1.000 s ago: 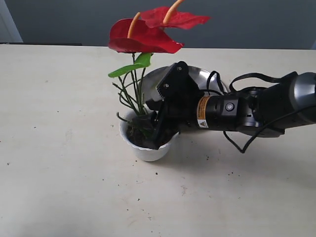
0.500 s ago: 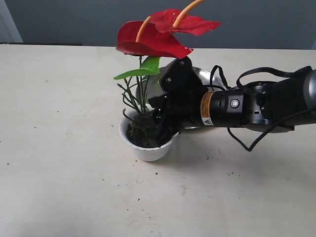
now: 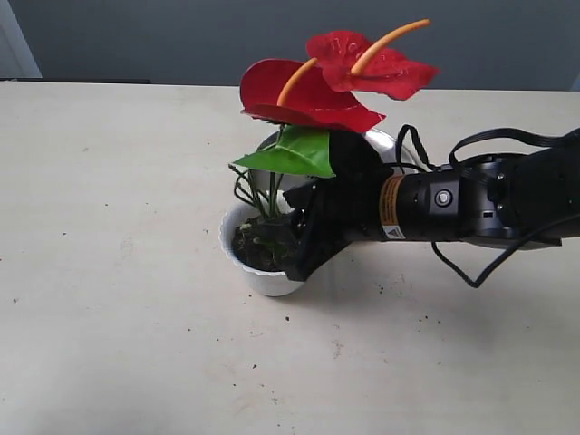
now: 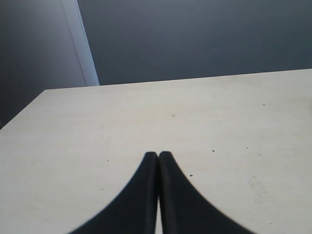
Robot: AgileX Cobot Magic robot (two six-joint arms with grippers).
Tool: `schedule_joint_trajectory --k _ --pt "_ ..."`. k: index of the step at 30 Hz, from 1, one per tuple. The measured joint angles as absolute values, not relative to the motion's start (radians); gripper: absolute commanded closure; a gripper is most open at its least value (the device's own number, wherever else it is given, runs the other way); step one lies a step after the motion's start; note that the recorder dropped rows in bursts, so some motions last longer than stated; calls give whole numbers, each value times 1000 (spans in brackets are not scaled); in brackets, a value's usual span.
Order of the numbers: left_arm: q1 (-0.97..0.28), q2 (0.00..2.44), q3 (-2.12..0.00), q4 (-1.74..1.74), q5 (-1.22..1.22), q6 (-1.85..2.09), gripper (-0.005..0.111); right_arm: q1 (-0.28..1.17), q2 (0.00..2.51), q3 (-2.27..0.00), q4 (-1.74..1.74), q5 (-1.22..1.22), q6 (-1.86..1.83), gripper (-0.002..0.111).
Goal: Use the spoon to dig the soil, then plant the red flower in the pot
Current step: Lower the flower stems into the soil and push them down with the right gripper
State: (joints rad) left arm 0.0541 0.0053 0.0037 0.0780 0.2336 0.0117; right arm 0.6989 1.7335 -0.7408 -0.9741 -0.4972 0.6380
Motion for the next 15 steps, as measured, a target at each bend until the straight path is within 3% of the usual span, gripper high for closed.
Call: schedule_joint_trajectory --k 15 --pt "54 5 4 78 234 12 106 699 1700 -737 -933 -482 597 55"
